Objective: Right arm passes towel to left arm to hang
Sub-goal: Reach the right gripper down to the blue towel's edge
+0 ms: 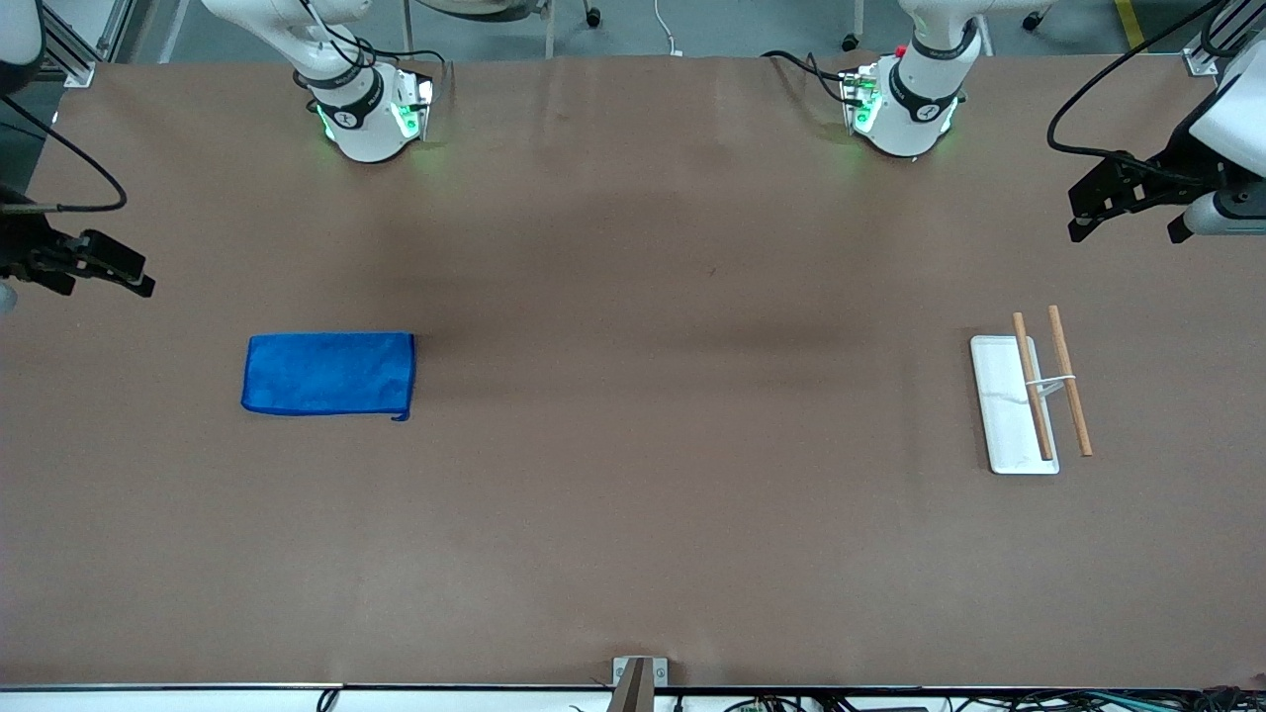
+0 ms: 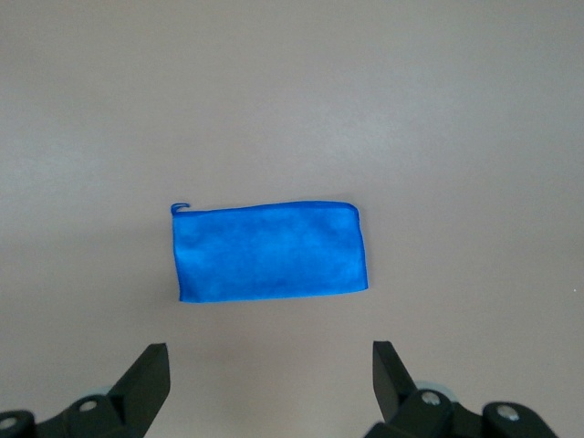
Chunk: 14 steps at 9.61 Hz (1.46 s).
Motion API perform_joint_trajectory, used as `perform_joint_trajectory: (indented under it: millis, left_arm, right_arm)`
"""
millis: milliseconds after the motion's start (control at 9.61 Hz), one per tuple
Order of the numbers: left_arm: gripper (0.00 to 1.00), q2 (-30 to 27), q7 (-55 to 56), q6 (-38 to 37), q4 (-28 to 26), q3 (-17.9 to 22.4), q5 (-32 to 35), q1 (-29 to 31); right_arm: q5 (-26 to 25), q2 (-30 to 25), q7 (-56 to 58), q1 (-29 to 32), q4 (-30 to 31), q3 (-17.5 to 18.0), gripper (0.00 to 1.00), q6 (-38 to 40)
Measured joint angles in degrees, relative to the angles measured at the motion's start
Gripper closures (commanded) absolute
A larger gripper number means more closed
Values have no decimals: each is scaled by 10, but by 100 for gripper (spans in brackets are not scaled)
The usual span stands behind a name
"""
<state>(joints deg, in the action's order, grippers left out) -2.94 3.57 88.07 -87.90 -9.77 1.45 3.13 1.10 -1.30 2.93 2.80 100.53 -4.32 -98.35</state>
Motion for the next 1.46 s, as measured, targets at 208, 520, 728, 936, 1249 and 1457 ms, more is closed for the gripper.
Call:
perform_joint_trajectory:
  millis: [208,520,728,936,1249,1457]
  left_arm:
    - [0,3,0,-1,0,-1,-1,-1]
    - [0,6,0,-1,0,-1,-1,-1]
    - [0,12,0,-2,0,-1,-2,-1]
    - [0,16,0,-2,0,-1,-2,-1]
    - [0,17,0,-2,0,-1,-2,-1]
    - [0,17,0,-2,0,-1,-2,-1]
  right_arm:
    - [0,4,34,28,71,-1,2,-75]
    - [0,28,96,63,186,-1,4,-220]
    - [0,78,130,86,204,-1,5,-272]
    - [35,139,164,103,205,-1,5,-319]
    - [123,214,237,107,204,2,6,-374]
    - [126,229,237,82,212,9,6,-420]
